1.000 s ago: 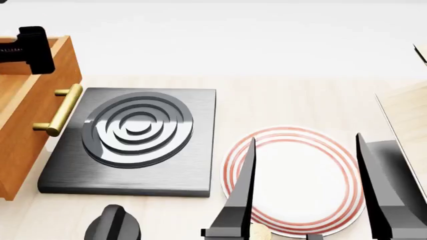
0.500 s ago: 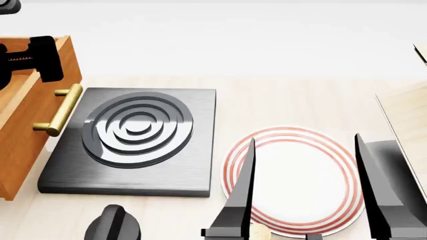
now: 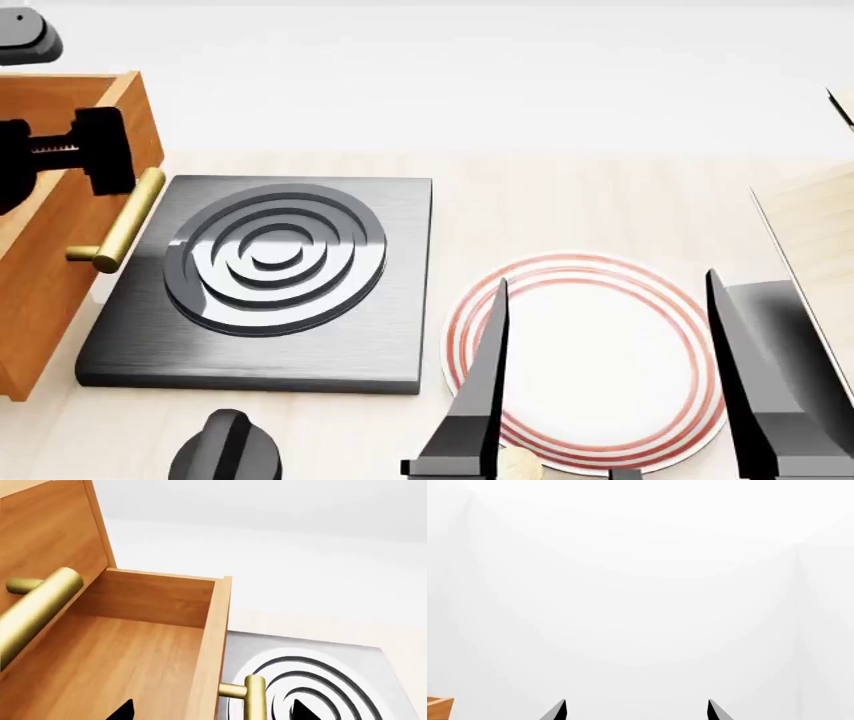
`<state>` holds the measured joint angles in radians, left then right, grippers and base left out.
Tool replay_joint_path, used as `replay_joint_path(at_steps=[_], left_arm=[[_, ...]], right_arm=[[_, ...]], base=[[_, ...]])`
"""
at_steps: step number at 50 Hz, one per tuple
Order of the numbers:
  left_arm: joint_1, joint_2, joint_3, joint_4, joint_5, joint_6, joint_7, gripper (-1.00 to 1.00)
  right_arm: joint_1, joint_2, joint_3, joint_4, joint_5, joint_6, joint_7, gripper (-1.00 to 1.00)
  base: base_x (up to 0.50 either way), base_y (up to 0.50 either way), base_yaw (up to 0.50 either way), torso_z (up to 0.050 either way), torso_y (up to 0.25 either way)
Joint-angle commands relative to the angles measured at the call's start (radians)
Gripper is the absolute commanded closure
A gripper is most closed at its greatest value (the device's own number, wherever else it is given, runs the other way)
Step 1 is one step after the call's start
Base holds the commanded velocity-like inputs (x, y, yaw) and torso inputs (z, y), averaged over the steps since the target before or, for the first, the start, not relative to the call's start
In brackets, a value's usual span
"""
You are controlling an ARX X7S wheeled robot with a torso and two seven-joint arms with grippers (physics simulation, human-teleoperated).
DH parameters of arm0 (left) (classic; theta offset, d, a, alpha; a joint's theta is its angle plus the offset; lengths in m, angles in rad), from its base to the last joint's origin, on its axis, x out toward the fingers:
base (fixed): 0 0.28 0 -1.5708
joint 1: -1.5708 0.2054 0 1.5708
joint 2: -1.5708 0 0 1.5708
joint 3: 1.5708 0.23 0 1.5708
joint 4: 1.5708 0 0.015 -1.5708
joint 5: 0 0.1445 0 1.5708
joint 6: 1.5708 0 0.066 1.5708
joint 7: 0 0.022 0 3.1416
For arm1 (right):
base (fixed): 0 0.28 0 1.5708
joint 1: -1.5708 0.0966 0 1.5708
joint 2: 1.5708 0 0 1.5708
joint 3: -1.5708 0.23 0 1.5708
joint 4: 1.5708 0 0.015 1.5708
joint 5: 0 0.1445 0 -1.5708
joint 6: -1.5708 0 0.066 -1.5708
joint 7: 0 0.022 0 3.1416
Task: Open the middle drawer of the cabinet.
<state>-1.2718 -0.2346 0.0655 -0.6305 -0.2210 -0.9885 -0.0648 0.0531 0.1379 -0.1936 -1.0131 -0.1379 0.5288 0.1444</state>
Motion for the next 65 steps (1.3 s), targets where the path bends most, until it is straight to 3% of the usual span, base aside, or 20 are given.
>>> replay_joint_path(at_steps=[1, 65], left_arm=[[0.003, 0.016, -0.009, -0.044, 0.006, 0.039, 0.039, -1.0], [0.046, 0.095, -0.01, -0.059, -0.047, 0.024, 0.02, -1.0]], right_arm=[[-0.003, -0.008, 0.015, -0.005, -0.014, 0.005, -0.014, -1.0], [0.003, 0.024, 0.009, -0.005, 0.024, 0.004, 0.02, -1.0]], base=[[0.0, 0.0, 0.0, 0.0, 0.0], [0.0, 0.0, 0.0, 0.0, 0.0]])
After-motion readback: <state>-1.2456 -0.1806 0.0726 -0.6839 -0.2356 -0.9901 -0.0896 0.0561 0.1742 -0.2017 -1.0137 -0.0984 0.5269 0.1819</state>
